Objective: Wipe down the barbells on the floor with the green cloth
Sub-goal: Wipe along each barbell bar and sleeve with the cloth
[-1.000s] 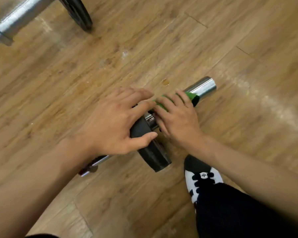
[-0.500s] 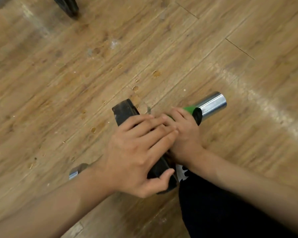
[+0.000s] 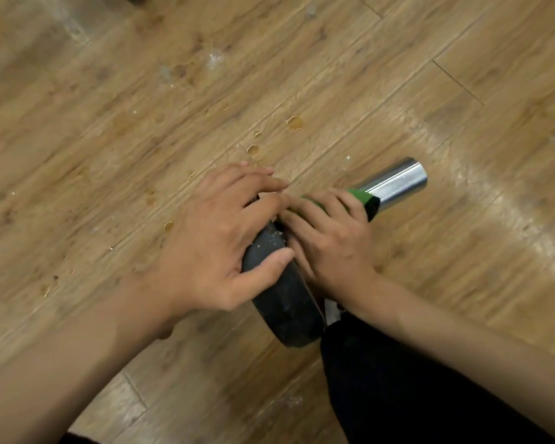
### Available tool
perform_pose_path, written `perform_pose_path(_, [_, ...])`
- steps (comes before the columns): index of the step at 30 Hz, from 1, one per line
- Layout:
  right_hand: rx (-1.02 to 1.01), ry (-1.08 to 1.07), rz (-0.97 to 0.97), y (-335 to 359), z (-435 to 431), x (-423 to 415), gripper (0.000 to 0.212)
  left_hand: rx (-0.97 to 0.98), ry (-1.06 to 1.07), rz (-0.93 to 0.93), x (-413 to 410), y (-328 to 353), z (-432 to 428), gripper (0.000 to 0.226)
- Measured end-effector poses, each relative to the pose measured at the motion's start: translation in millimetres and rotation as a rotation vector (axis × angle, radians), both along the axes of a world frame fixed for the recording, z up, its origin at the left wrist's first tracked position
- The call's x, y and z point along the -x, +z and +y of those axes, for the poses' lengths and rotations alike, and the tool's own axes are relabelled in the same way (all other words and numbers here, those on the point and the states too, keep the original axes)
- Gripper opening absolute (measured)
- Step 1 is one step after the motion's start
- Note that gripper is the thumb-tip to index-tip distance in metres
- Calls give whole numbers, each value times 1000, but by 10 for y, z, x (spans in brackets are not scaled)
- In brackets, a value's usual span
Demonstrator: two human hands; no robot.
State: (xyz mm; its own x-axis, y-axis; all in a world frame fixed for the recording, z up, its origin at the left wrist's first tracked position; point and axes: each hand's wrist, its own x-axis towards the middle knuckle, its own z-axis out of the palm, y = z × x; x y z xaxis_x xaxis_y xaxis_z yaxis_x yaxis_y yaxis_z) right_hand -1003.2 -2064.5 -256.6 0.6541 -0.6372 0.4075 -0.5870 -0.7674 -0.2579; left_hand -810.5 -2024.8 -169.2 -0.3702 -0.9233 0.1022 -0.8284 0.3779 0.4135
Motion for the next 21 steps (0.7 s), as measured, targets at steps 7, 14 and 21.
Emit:
perform_pose_path(7, [49, -255, -32, -38, -774, 593, 27, 80, 67, -209, 383, 88, 434, 52])
perform_pose_path(14, [68, 71, 9, -113, -298, 53, 43, 240, 48, -378, 381, -11, 383, 69])
perform_pose_path(21, [7, -291, -68, -139, -1030, 347, 36, 141, 237, -275, 18, 59, -78, 66])
